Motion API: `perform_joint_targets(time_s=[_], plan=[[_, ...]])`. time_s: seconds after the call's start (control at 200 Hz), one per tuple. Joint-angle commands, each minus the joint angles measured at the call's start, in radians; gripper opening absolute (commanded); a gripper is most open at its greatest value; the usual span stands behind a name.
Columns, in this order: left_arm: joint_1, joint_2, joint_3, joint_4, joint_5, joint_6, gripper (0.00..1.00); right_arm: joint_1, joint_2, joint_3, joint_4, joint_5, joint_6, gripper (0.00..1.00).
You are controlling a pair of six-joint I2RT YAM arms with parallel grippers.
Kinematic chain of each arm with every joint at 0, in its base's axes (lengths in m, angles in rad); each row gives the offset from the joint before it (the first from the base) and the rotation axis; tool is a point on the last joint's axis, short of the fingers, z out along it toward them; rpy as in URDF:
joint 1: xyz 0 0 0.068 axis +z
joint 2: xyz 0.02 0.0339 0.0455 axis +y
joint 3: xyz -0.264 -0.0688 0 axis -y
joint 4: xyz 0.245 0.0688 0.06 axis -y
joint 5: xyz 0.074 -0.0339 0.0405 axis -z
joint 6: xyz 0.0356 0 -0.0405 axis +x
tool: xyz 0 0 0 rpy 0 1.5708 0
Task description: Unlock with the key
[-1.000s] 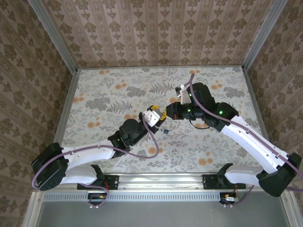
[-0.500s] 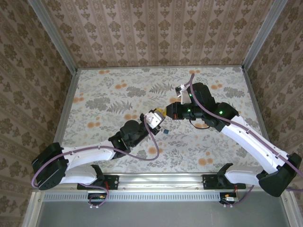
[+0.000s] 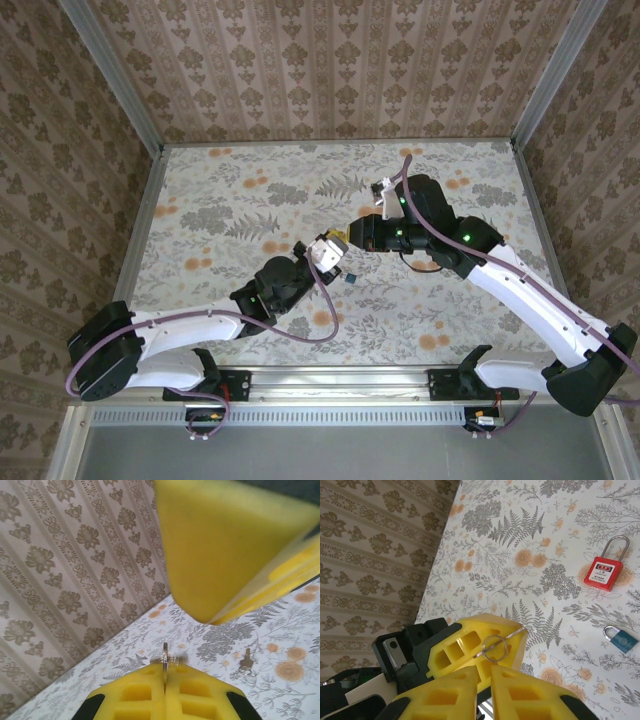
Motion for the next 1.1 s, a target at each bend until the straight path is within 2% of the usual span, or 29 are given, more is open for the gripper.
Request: perform_joint_targets(time_s=[0.0,0.16,0.39,0.7,0.895,1.095], plan=[[-0.006,0.004,0.004,0.066,-0.076,0.092,0.00,-0.004,-0.029,0.013,0.023,0.034,0.015,0.23],[-0.020,0.029,0.006,0.172,-0.119,0.258,0.00,-0.051,-0.043,0.023,0.029,0.031,0.011,0.28],[-0.041,0.170,-0.019,0.538,-0.145,0.641,0.00,-0.177,-0.019,0.046,0.082,-0.121,0.000,0.29],[-0.043,0.286,0.099,0.557,-0.157,0.994,0.00,-0.222,-0.010,0.044,0.107,-0.270,-0.111,0.34],[-0.041,0.286,0.140,0.556,-0.128,1.113,0.00,-0.260,0.003,0.016,0.173,-0.367,-0.209,0.42],[-0.043,0.286,0.144,0.556,-0.153,1.209,0.00,-0.305,-0.001,0.014,0.176,-0.404,-0.245,0.43]])
